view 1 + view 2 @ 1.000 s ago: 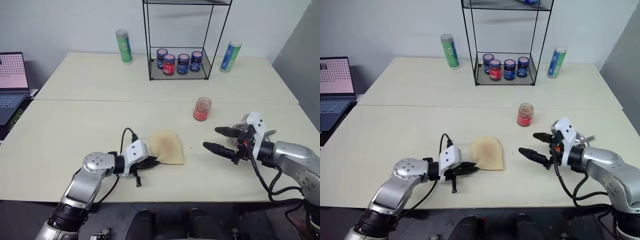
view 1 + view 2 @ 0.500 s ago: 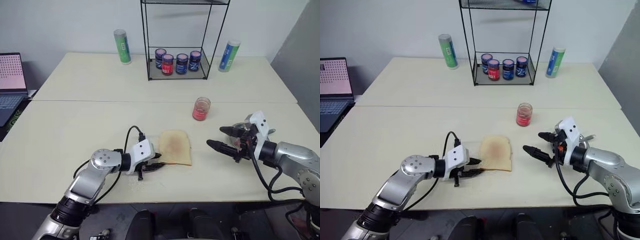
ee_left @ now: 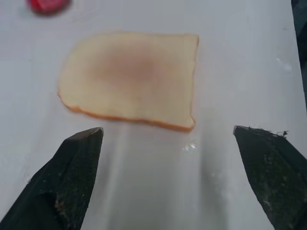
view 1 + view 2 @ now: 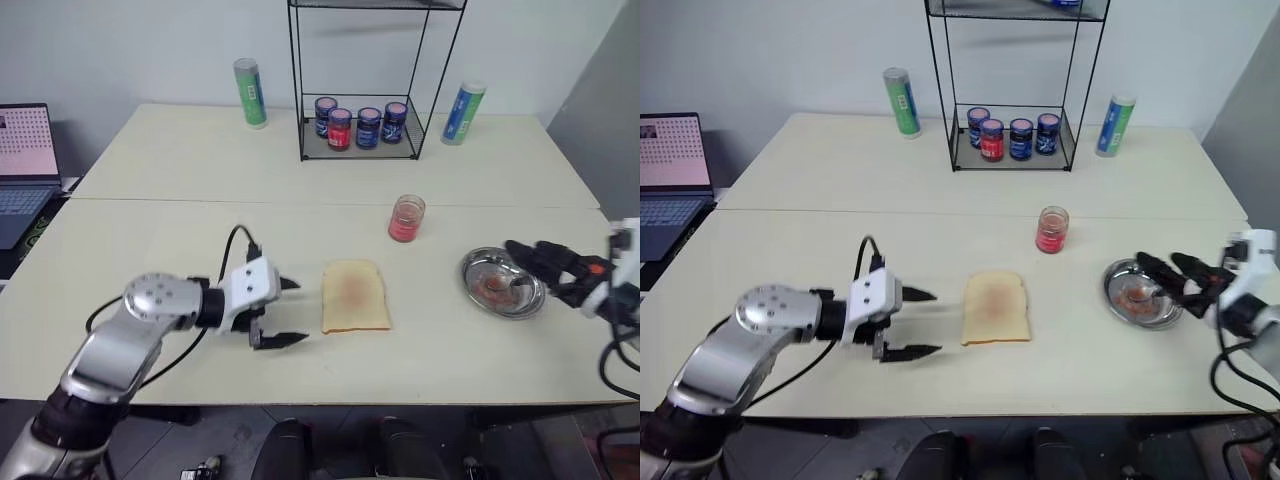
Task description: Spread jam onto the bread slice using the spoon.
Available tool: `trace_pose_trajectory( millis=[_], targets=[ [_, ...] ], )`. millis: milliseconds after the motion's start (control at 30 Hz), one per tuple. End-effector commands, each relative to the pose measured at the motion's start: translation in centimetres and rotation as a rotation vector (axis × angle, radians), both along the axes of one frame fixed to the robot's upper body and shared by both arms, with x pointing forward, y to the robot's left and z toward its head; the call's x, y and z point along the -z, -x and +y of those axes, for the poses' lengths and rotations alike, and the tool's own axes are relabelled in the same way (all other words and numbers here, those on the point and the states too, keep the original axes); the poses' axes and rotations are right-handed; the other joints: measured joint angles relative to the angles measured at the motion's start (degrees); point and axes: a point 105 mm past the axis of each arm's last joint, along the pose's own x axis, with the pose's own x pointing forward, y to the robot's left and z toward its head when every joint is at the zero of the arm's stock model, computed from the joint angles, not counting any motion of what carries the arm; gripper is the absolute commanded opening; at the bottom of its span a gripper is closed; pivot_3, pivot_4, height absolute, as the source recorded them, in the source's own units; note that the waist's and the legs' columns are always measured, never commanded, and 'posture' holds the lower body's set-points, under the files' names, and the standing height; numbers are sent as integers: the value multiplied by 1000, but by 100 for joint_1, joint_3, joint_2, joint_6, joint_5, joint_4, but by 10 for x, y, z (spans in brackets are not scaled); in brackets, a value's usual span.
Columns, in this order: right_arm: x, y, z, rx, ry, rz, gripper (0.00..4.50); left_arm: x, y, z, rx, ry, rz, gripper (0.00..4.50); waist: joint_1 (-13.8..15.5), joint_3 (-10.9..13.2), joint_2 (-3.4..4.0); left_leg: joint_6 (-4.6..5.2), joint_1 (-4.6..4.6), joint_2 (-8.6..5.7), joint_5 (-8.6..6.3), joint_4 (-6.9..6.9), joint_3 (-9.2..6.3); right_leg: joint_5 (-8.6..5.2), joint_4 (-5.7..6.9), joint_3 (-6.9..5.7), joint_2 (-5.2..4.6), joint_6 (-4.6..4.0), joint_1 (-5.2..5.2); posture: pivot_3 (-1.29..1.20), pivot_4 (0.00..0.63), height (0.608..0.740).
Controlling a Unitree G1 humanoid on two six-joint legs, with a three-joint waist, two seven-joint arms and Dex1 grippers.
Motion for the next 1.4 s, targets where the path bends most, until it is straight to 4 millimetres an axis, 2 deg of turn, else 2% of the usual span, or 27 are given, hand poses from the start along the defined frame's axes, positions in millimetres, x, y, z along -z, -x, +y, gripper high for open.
trace_pose_trajectory(
  millis=[33,133,233,400,500,633,767,933,1133,1200,1233,1400],
  targets=[
    [6,13,-31,141,-89,3,4500,-32,-5,-35,108,123,-82,4472,0,-1,3,0,0,-3,0,0,3,0,-1,4,3,0,1,0,150,740],
    [22,21,-44,237,-161,39,4500,-37,-10,-67,189,173,-131,4472,-25,-4,7,0,4,-7,0,-2,6,1,-4,11,7,0,9,0,150,740],
    [31,20,-48,264,-234,56,4500,-35,-6,-86,257,189,-128,4472,-111,-6,14,0,13,-3,0,-6,12,0,-2,23,7,2,9,0,150,740],
    [56,-7,-58,295,-356,111,4500,-33,-2,-107,302,232,-98,4472,-230,-5,20,0,37,7,0,-12,13,-4,1,28,32,8,22,0,150,740],
    [64,-33,-55,264,-376,130,4500,-31,-3,-106,289,225,-89,4472,-231,-6,32,0,60,6,0,-21,16,-11,-1,33,34,17,40,0,150,740],
    [72,-55,-57,258,-407,141,4500,-31,-2,-103,271,222,-85,4472,-228,-6,41,0,77,7,0,-27,24,-15,0,41,37,20,50,0,150,740],
    [71,-83,-47,223,-417,143,4500,-31,0,-99,234,217,-86,4472,-275,-5,38,1,87,8,0,-25,30,-14,-6,49,37,20,62,0,150,740],
    [73,-93,-40,188,-453,158,4500,-30,3,-94,208,206,-85,4472,-341,-3,33,0,91,11,0,-24,31,-14,-5,50,37,20,66,0,150,740],
    [78,-93,-25,102,-463,182,4500,-32,0,-89,176,205,-94,4472,-375,-3,31,0,95,14,0,-24,31,-14,-4,50,37,21,69,0,150,740],
    [81,-95,-21,98,-450,188,4134,-32,0,-90,176,202,-97,4500,-385,-3,31,0,96,15,0,-25,31,-15,-4,51,38,21,69,0,150,740],
    [81,-97,-19,94,-455,184,4086,-32,-1,-90,177,201,-100,4500,-388,-3,31,0,96,17,0,-25,31,-15,-4,51,38,21,69,0,150,740],
    [79,-102,-15,88,-460,177,2826,-36,-4,-89,175,198,-114,4500,-415,-2,31,0,99,21,0,-27,31,-15,-3,54,46,21,69,0,150,740]
  ],
)
